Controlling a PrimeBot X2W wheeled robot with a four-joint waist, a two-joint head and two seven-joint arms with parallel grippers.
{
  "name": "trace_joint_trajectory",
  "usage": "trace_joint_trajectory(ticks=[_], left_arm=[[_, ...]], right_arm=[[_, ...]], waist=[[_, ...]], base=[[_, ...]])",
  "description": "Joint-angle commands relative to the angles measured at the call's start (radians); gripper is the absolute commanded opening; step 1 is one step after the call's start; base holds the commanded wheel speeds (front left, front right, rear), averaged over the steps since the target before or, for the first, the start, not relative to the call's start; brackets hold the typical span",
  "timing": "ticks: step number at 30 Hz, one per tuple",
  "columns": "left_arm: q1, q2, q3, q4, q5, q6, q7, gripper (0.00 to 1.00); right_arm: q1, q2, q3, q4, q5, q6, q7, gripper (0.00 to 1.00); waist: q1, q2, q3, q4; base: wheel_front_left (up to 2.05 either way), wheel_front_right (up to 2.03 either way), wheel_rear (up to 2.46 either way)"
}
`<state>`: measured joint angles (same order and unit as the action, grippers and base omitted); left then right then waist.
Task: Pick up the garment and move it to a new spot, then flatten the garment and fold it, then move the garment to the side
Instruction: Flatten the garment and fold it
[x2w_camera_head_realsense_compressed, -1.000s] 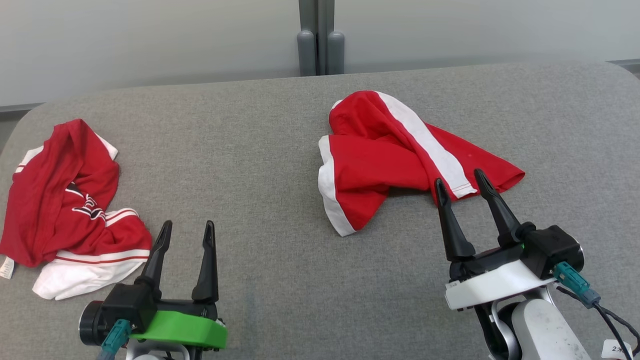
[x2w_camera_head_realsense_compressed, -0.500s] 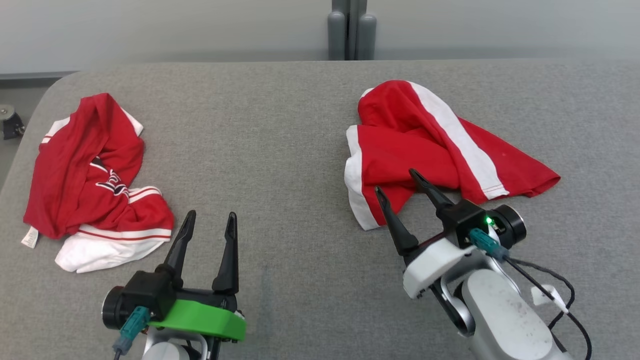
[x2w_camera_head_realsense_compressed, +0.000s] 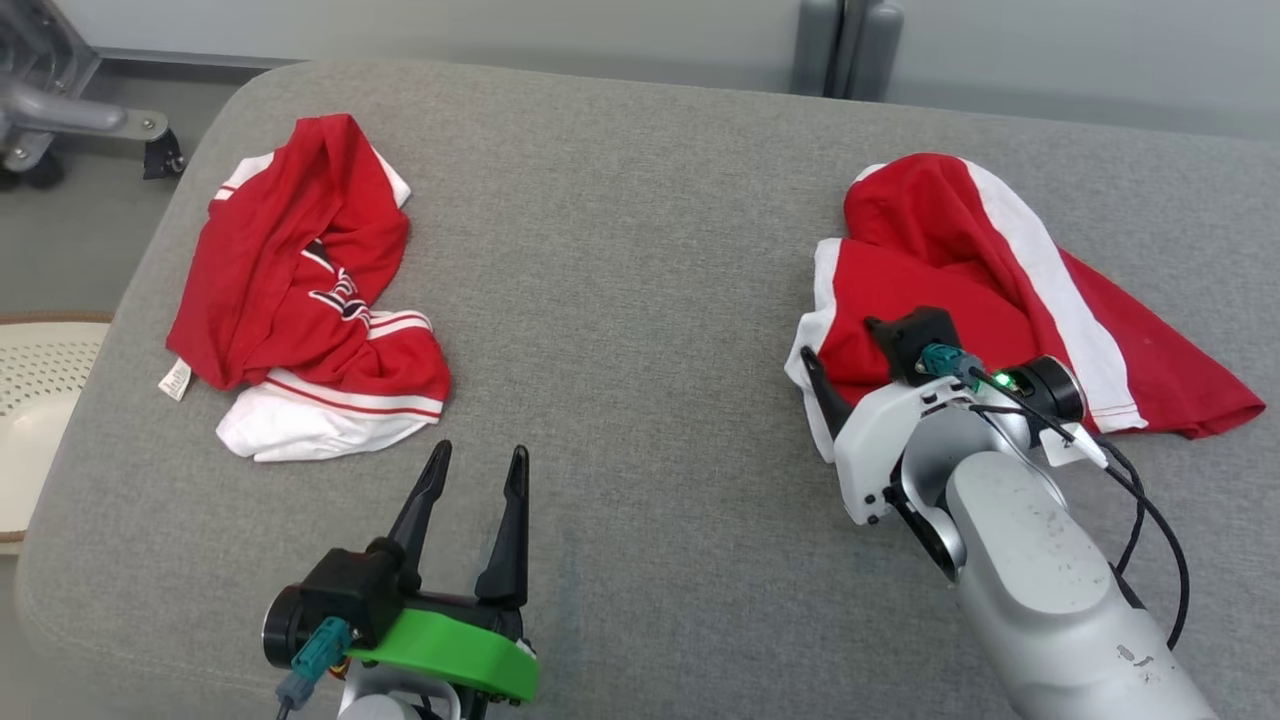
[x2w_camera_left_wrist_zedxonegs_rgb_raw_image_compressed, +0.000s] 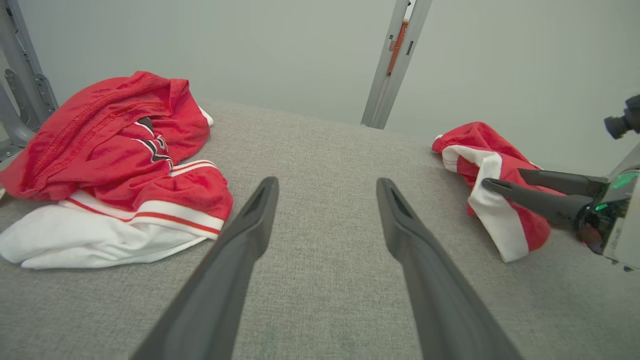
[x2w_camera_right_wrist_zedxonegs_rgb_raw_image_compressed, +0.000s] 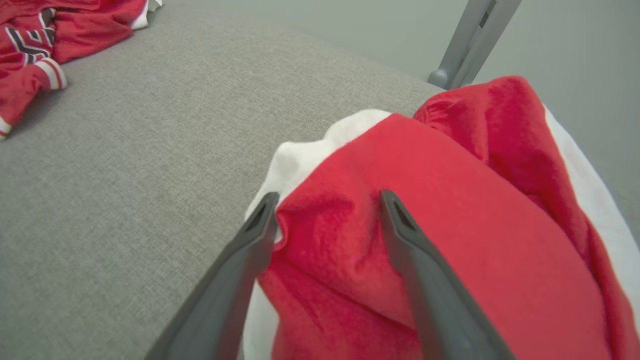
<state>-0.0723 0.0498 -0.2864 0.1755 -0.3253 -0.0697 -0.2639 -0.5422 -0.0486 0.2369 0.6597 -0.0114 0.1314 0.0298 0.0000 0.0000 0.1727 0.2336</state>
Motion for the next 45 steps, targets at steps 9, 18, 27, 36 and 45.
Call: trace_joint_trajectory(ticks=[9, 18, 27, 36, 45], left_arm=[[-0.009, 0.001, -0.012, 0.008, -0.013, 0.013, -0.001, 1.00], [-0.002, 0.001, -0.006, 0.014, -0.005, 0.014, -0.001, 1.00], [0.023, 0.001, 0.005, 0.004, 0.001, 0.017, -0.001, 1.00], [0.032, 0.002, 0.010, 0.000, 0.015, 0.005, -0.001, 1.00], [0.026, 0.002, 0.035, 0.008, 0.042, -0.008, -0.001, 1.00]], right_arm=[[-0.018, -0.003, -0.016, 0.036, 0.014, -0.001, 0.019, 0.00], [-0.157, -0.003, -0.013, -0.042, 0.104, -0.001, -0.198, 0.00], [-0.109, -0.002, -0.059, -0.199, 0.139, -0.001, -0.295, 0.00], [0.234, -0.002, -0.002, -0.273, 0.148, -0.001, -0.295, 0.00], [0.389, -0.003, 0.043, -0.235, 0.130, -0.001, -0.284, 1.00]], waist=[[0.0000, 0.0000, -0.001, 0.044], [0.0000, 0.0000, -0.035, 0.027], [0.0000, 0.0000, -0.067, -0.005], [0.0000, 0.0000, -0.071, -0.086], [0.0000, 0.0000, -0.083, -0.172]], base=[[0.00, 0.00, 0.00], [0.00, 0.00, 0.00], [0.00, 0.00, 0.00], [0.00, 0.00, 0.00], [0.00, 0.00, 0.00]])
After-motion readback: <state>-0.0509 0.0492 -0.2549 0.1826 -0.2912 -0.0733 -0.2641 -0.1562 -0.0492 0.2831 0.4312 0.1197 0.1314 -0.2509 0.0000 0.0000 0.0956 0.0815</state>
